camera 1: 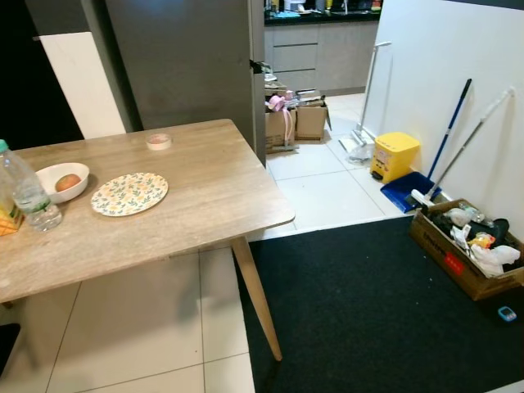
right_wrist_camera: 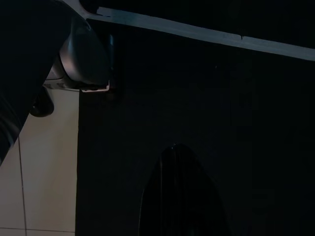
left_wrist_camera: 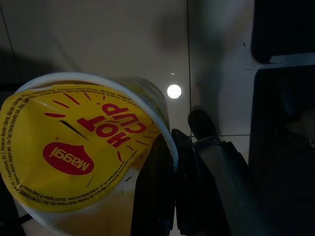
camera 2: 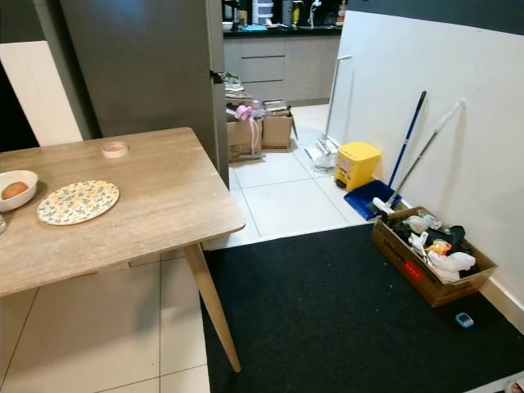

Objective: Restocking fridge

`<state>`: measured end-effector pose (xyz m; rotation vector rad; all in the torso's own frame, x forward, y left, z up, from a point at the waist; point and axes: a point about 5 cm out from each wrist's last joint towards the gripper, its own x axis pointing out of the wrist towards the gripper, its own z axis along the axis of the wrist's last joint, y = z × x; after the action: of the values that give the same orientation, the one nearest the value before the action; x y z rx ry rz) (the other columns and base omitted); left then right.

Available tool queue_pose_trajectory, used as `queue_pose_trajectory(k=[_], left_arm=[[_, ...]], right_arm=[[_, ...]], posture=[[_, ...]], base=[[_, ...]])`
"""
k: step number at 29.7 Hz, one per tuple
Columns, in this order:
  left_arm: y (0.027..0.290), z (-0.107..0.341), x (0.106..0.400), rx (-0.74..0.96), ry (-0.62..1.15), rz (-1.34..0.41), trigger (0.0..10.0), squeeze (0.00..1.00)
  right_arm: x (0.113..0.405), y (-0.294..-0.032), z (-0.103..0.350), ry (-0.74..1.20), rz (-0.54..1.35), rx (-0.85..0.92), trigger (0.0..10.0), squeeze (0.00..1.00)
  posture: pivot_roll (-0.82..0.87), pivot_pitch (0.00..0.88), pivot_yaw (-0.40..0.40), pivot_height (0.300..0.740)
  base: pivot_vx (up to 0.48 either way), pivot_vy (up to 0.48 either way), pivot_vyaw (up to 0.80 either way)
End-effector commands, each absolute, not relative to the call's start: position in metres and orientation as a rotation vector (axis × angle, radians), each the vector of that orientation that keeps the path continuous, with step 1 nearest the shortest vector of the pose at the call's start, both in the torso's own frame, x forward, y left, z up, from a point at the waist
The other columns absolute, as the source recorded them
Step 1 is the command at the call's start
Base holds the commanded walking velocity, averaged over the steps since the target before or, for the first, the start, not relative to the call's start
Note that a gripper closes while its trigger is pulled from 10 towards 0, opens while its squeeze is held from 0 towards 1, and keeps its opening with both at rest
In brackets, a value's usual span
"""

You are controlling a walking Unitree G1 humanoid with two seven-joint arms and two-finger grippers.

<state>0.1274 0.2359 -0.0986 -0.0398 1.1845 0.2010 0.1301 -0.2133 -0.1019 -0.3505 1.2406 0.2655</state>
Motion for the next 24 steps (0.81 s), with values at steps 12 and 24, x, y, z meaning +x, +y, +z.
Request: queue_pose_trajectory(k=[12, 24], left_arm=[[0.235, -0.101, 0.119, -0.040, 1.211, 0.203, 10.0, 0.00], [0.237, -0.102, 0.117, -0.044, 1.214, 0.208, 10.0, 0.00]], right_arm=[[0.129, -0.220, -0.101, 1.250, 0.250, -0.333, 10.0, 0.00], [0.130, -0.221, -0.100, 1.237, 0.252, -0.329, 10.0, 0.00]], posture=[[-0.09, 0.000, 0.022, 0.740], [-0.09, 0.000, 0.022, 0.740]], base=[[0.000, 0.000, -0.79], [0.000, 0.000, -0.39]])
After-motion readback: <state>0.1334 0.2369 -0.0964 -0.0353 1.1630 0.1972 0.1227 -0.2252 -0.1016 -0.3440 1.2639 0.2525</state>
